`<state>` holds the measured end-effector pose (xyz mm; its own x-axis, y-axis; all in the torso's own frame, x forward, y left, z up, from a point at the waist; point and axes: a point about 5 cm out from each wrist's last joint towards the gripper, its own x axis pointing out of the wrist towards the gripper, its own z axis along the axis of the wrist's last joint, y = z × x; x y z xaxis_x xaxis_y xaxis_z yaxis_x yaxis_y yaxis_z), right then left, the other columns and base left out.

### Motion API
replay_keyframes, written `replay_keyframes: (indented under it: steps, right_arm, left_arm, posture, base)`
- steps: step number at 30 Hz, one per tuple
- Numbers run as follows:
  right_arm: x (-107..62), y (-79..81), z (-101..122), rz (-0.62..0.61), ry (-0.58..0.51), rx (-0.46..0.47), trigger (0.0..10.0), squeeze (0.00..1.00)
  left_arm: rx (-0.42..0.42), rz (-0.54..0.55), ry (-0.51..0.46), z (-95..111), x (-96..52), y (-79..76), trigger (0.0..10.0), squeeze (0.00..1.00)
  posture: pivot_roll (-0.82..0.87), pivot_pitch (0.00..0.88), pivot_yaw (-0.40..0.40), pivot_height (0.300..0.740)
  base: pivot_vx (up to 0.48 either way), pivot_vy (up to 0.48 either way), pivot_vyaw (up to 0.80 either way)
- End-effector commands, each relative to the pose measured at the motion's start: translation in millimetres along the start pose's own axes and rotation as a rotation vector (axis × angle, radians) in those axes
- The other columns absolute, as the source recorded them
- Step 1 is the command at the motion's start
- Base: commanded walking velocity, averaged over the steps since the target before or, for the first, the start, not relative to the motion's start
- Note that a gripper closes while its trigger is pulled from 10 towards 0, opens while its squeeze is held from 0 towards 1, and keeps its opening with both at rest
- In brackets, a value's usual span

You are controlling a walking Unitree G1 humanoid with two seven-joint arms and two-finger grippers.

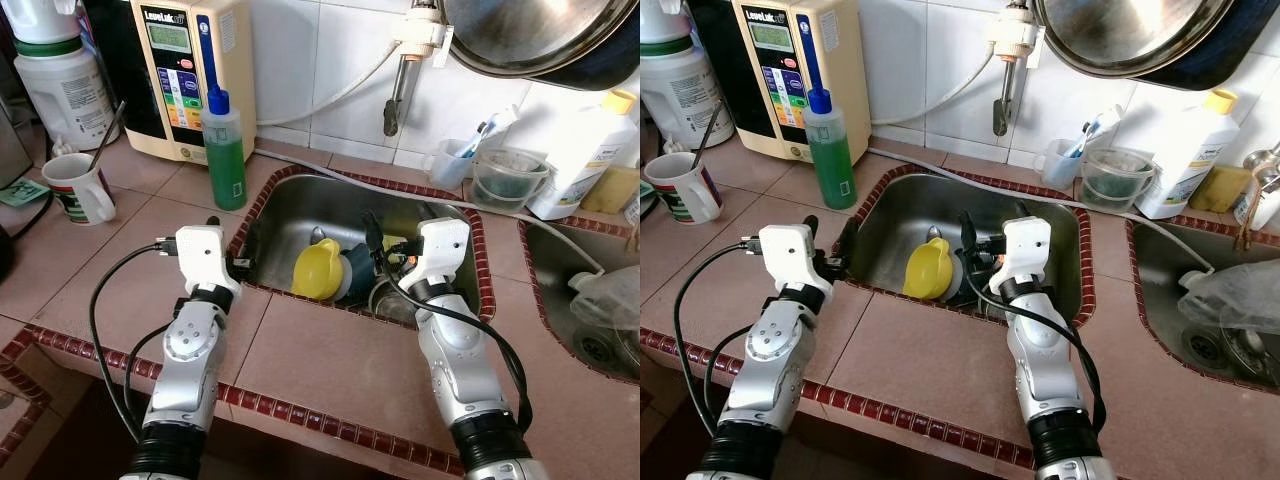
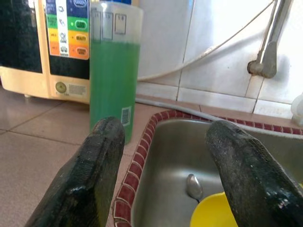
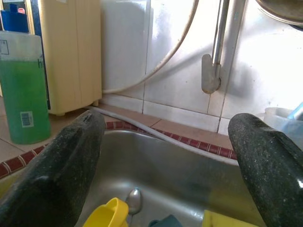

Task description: Kitchen organization

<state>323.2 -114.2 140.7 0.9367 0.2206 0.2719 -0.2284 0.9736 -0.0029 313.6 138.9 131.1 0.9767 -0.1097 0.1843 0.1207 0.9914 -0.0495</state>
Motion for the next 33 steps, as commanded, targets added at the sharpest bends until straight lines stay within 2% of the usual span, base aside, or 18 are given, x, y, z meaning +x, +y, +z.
replay_keyframes:
  steps: [1, 3, 6, 7, 12, 33]
  right_arm:
    - [-2.5, -5.9, 6, -0.026, -0.034, -0.011, 10.0, 0.0]
    - [-8.3, -8.0, 7, -0.037, -0.044, -0.008, 10.0, 0.0]
    - [-11.2, -8.6, 6, -0.041, -0.038, -0.009, 10.0, 0.0]
    - [-12.5, -8.9, 5, -0.057, -0.03, 0.028, 10.0, 0.0]
    - [-10.3, -4.4, 7, -0.041, -0.031, 0.014, 10.0, 0.0]
    - [-11.5, -1.8, 6, -0.032, -0.019, 0.009, 10.0, 0.0]
  left_arm:
    - [0.007, -0.004, -0.011, 4, -3.9, 0.6, 10.0, 0.0]
    - [-0.009, -0.009, -0.017, 4, -13.3, 2.9, 10.0, 0.0]
    - [-0.005, -0.011, -0.009, 3, -17.4, 3.6, 10.0, 0.0]
    - [-0.019, -0.027, -0.004, 4, -18.1, 2.1, 10.0, 0.0]
    - [-0.034, -0.039, -0.028, 14, -12.6, -2.1, 10.0, 0.0]
    - [-0.037, -0.05, 0.012, 12, -17.5, -1.0, 10.0, 0.0]
  posture:
    - [-0.07, 0.0, -0.018, 0.74]
    - [-0.07, 0.0, -0.018, 0.74]
    - [-0.06, 0.0, -0.018, 0.74]
    - [-0.06, 0.0, -0.018, 0.74]
    - [-0.06, 0.0, -0.017, 0.74]
    - [-0.06, 0.0, -0.014, 0.74]
  base:
    - [0.0, 0.0, 0.0]
    - [0.0, 0.0, 0.0]
    - [0.0, 0.0, 0.0]
    - [0.0, 0.0, 0.0]
    - [0.0, 0.0, 0.0]
    - [0.0, 0.0, 0.0]
